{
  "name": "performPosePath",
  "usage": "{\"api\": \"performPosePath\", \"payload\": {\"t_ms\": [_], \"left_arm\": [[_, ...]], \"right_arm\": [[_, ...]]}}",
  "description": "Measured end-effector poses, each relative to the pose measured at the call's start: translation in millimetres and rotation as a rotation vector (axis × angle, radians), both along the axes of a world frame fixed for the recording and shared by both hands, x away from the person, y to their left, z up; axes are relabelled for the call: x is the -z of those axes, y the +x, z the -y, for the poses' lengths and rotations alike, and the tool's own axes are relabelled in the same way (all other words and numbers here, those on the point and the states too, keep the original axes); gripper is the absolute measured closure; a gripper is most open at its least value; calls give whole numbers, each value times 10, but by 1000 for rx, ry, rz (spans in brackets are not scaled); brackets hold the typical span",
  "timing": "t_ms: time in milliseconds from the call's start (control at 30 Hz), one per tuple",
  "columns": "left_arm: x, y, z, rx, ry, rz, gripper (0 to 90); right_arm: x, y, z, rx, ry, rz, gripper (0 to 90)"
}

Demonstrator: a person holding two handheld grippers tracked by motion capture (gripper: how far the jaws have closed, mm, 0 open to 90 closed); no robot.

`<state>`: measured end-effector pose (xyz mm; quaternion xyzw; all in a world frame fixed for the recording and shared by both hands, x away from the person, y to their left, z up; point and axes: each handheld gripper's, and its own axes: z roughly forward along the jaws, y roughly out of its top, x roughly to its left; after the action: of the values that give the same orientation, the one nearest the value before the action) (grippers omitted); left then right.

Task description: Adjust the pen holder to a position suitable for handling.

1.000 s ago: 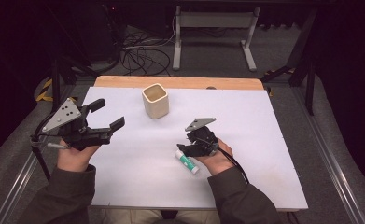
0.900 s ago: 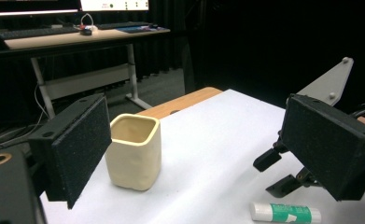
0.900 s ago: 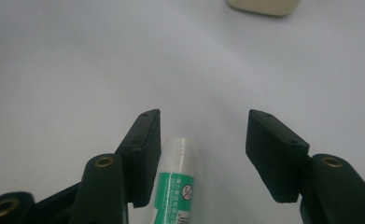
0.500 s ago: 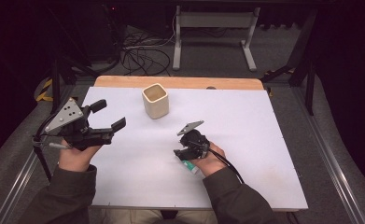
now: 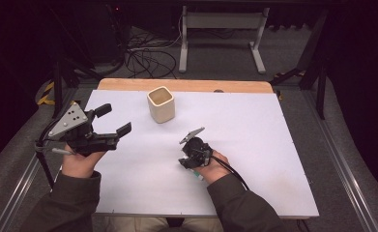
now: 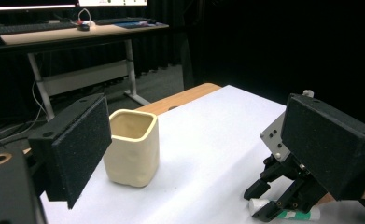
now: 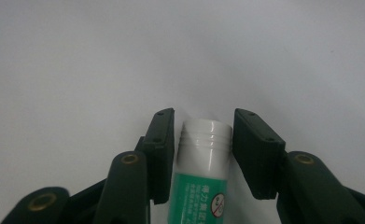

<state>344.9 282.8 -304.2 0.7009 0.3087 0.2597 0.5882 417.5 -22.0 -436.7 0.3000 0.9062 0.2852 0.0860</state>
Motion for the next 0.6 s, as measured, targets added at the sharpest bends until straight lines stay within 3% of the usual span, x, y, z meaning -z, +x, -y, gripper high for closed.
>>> {"api": "performPosePath", "payload": {"t_ms": [367, 600], "left_arm": [[17, 6, 14, 2, -1, -9, 96], [25, 12, 28, 4, 3, -8, 96]], "right_arm": [[21, 10, -9, -2, -4, -10, 645], [-4, -4, -7, -10, 7, 17, 651]]}}
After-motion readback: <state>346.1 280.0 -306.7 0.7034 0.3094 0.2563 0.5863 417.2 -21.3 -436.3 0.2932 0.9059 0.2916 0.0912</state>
